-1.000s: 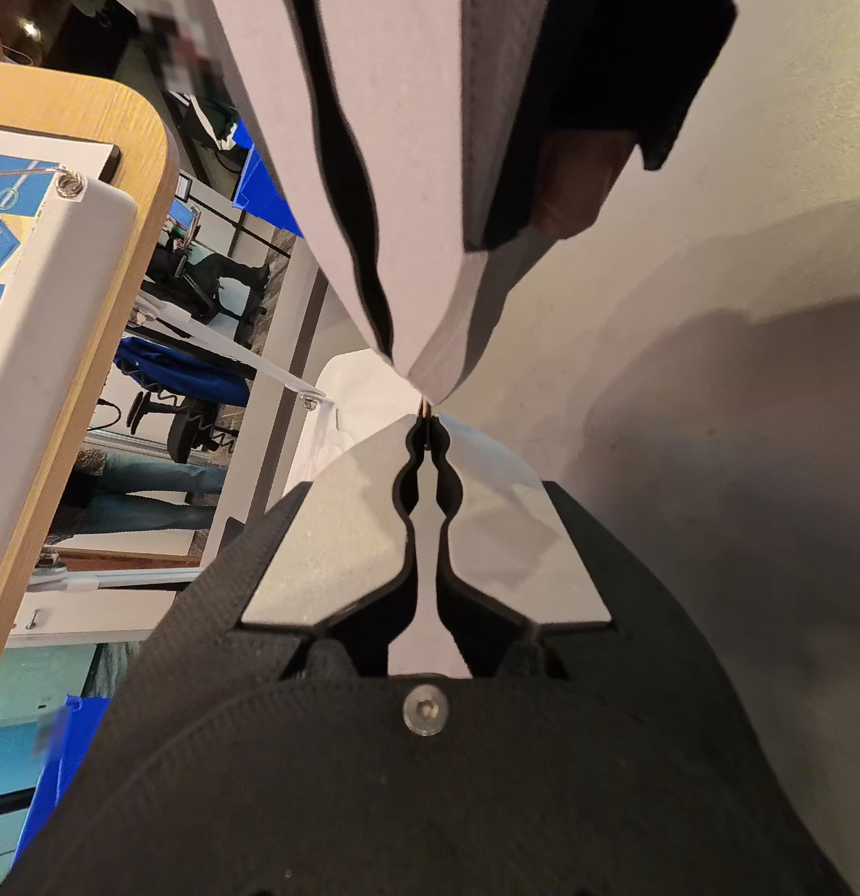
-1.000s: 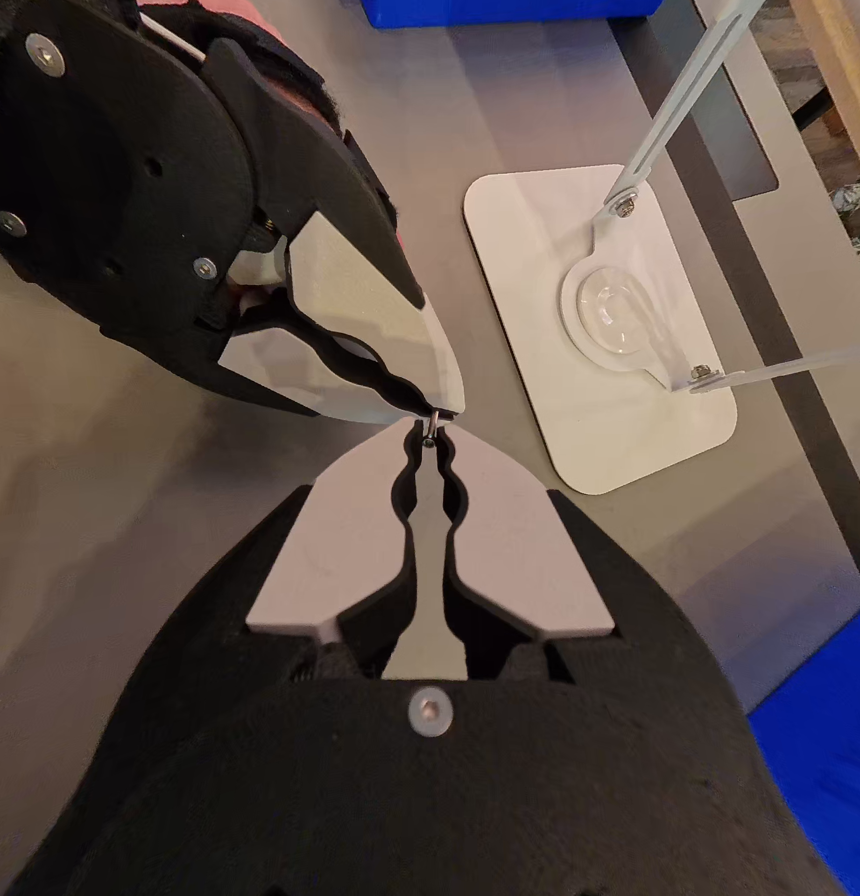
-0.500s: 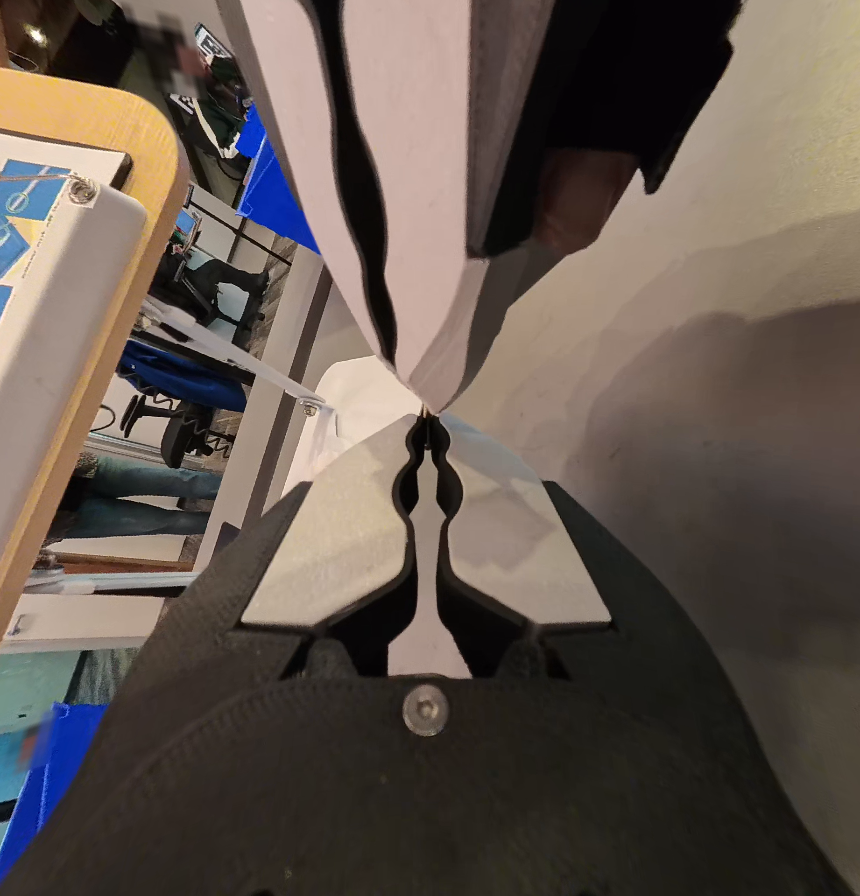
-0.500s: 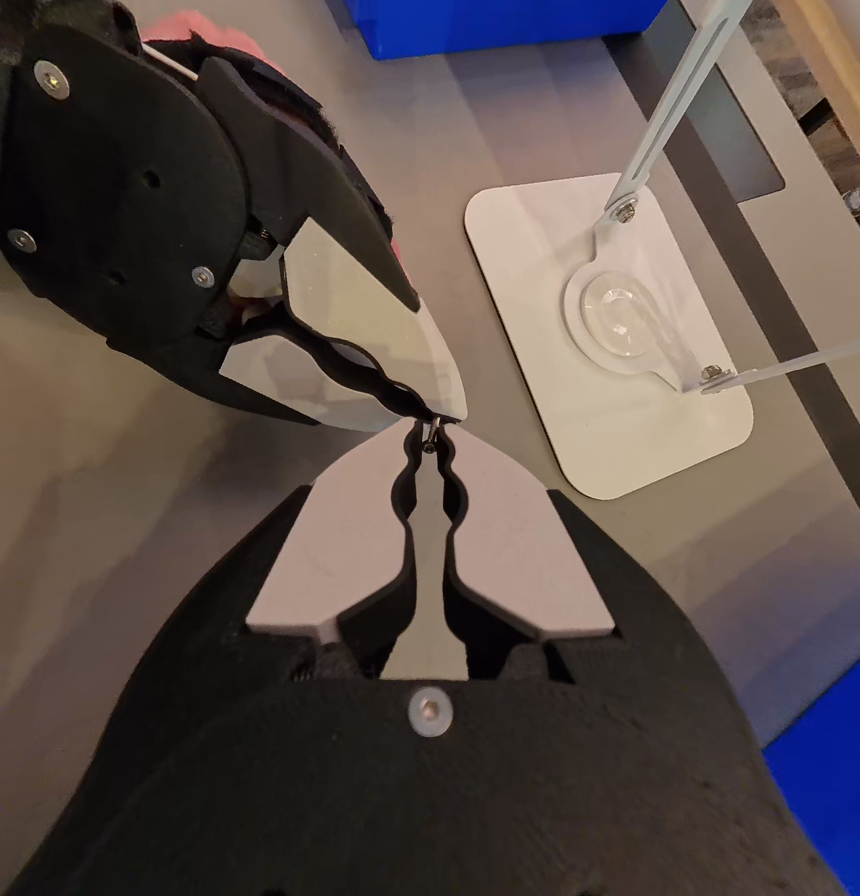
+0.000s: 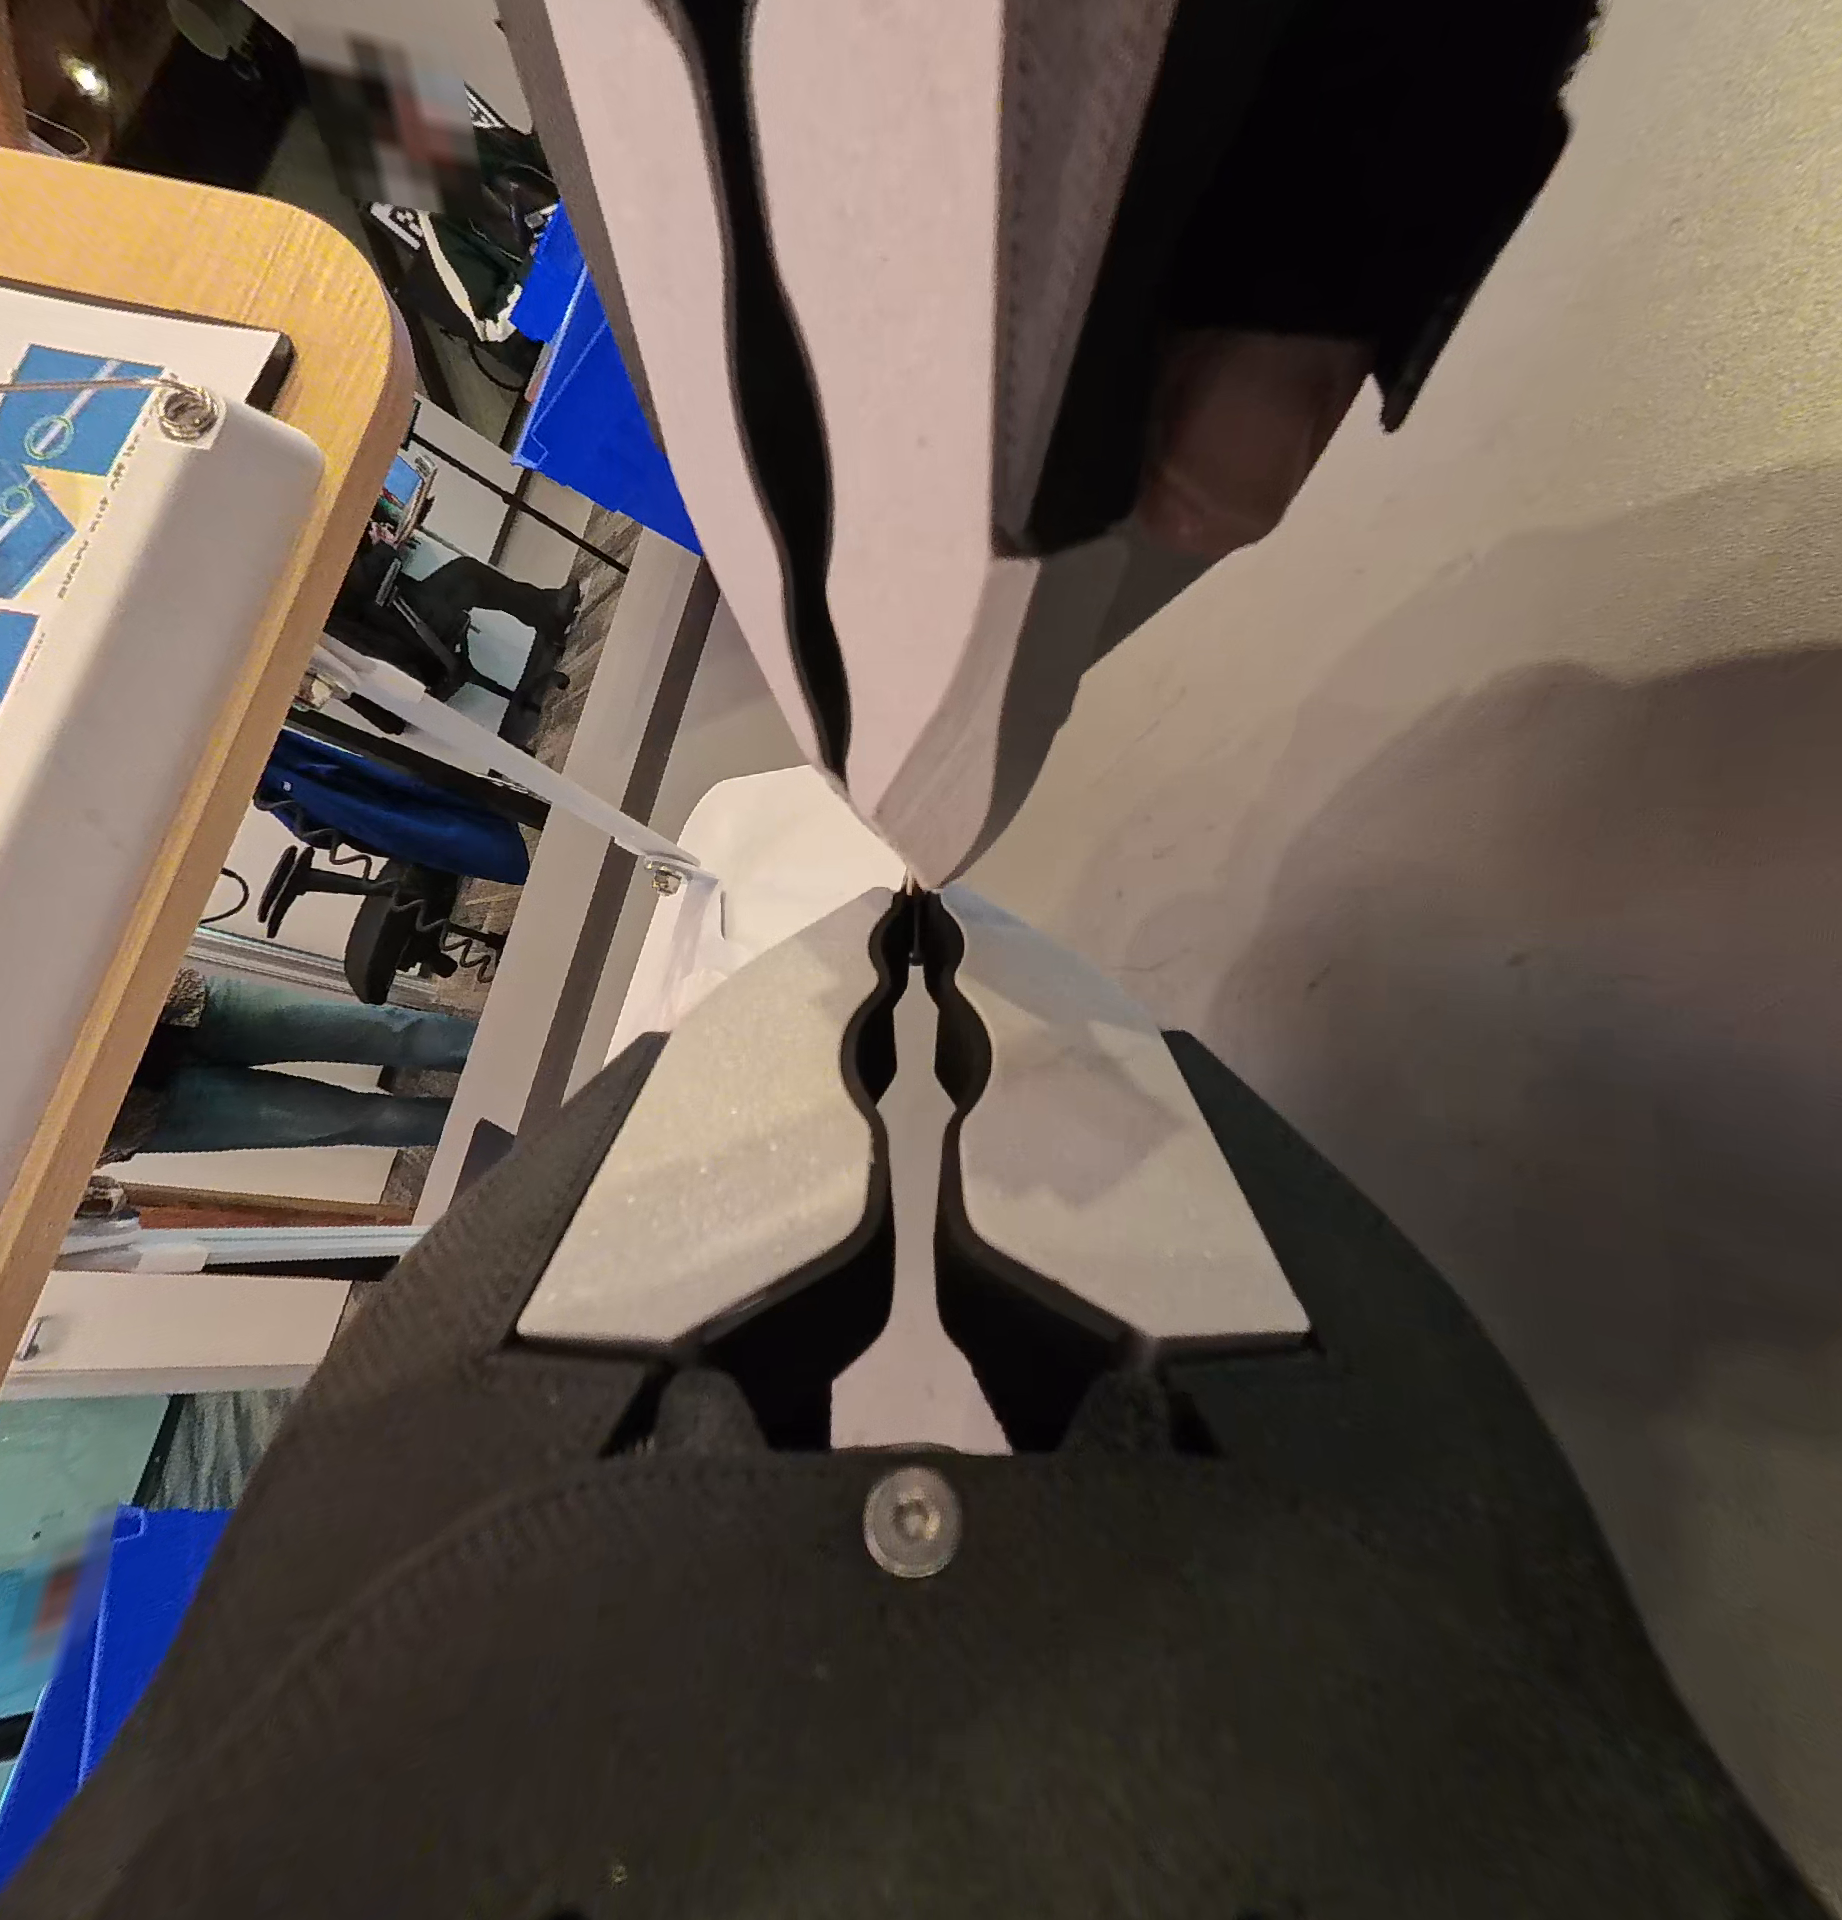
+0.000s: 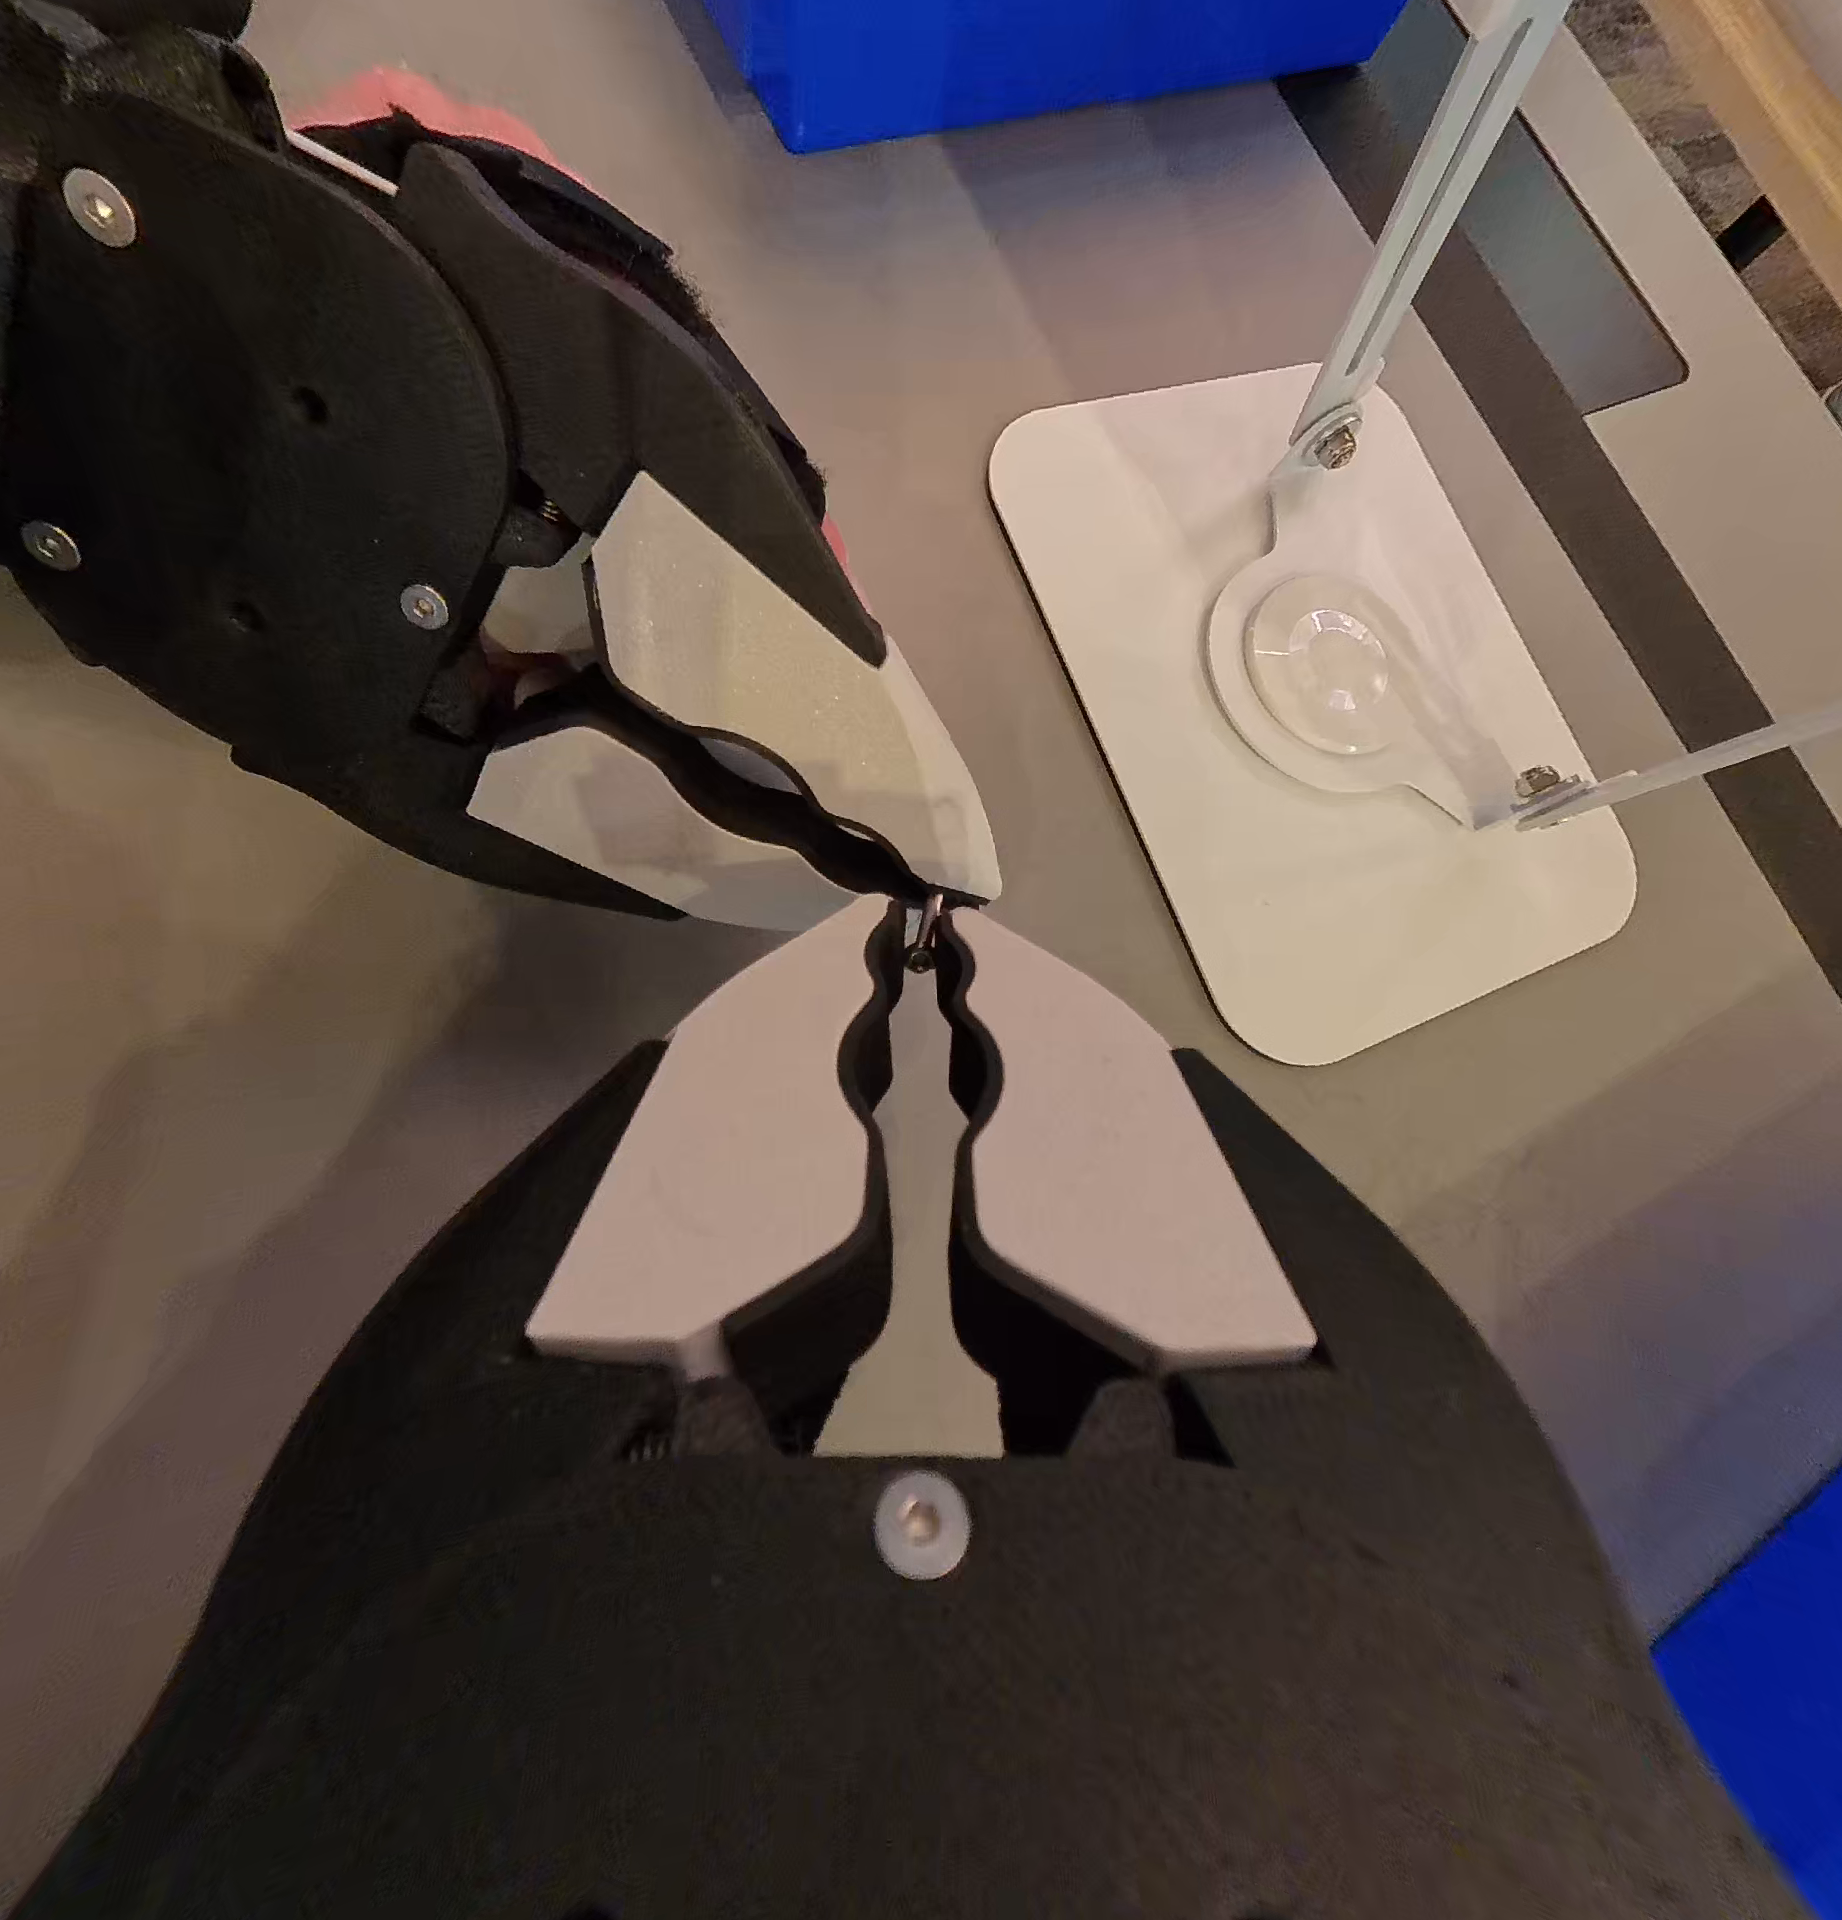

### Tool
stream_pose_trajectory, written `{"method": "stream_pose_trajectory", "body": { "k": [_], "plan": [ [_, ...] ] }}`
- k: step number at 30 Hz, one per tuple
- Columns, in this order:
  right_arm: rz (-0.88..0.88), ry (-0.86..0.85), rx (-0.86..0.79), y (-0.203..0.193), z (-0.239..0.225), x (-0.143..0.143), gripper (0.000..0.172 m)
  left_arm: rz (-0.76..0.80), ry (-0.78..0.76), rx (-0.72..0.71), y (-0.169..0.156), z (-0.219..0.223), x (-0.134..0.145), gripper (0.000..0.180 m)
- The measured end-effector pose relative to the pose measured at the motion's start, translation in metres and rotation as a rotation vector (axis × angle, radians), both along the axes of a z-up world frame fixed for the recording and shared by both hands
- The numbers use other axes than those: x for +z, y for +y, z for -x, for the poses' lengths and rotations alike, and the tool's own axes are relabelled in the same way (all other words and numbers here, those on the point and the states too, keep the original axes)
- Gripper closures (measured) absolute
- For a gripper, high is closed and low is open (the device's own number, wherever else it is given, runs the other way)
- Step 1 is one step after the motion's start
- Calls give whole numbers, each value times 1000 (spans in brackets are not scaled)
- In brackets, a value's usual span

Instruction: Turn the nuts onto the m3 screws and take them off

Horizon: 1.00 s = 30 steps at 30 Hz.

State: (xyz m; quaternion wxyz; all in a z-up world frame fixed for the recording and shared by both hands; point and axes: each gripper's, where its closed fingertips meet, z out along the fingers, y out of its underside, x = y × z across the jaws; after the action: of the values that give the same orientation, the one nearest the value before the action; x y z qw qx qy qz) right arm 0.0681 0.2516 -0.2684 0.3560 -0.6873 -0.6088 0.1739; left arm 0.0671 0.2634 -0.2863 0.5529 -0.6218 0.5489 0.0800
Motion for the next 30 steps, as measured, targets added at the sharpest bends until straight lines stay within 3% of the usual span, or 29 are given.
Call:
{"method": "stream_pose_trajectory", "body": {
  "k": [1,30],
  "plan": [
    [-2,0,0,0,0,0,166,0,-2,0,0,0,0,179],
    [-21,27,-12,2,0,3,166,82,-107,-13,-1,1,4,179]
  ]
}}
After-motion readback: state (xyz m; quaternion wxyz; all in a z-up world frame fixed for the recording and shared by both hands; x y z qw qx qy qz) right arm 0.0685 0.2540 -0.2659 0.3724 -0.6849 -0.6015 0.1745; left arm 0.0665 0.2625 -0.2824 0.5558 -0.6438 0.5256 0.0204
